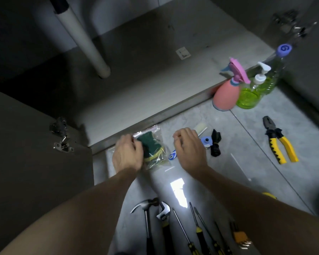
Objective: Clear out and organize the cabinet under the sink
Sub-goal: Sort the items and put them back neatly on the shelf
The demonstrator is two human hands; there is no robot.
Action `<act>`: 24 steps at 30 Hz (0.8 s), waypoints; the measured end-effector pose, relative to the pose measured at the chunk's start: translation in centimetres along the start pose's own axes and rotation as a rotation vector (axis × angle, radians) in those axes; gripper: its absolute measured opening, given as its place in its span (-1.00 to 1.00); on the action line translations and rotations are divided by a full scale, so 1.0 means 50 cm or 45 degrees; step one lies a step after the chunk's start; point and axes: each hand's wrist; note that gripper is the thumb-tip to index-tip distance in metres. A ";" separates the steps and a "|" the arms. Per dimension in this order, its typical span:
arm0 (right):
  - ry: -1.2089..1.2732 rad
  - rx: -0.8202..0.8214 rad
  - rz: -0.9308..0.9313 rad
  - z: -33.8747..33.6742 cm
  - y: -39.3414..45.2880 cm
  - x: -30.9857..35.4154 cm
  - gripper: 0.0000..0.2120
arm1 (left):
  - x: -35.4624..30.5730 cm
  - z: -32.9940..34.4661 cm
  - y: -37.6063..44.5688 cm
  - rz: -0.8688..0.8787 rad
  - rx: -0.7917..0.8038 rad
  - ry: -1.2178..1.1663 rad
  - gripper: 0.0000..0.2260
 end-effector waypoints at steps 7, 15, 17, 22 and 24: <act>-0.219 -0.015 0.352 -0.122 -0.088 -0.144 -0.78 | -0.145 0.078 -0.045 0.714 0.419 0.112 -0.88; -0.050 0.215 0.703 -0.131 -0.085 -0.191 -0.85 | -0.148 0.145 -0.078 0.597 0.474 0.190 -0.87; -0.044 0.172 0.766 -0.141 -0.081 -0.202 -0.91 | -0.161 0.155 -0.073 0.616 0.459 0.154 -0.88; -0.150 0.115 0.725 -0.184 -0.111 -0.235 -0.93 | -0.218 0.197 -0.056 0.379 0.529 0.346 -0.79; -0.193 0.254 0.649 -0.196 -0.135 -0.246 -0.92 | -0.235 0.210 -0.051 0.223 0.533 0.364 -0.75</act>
Point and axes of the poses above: each hand's wrist, its own y-axis towards the middle knuckle, its own z-axis out of the palm, x = y × z, and after that the axes turned 15 degrees about -z, right-handed
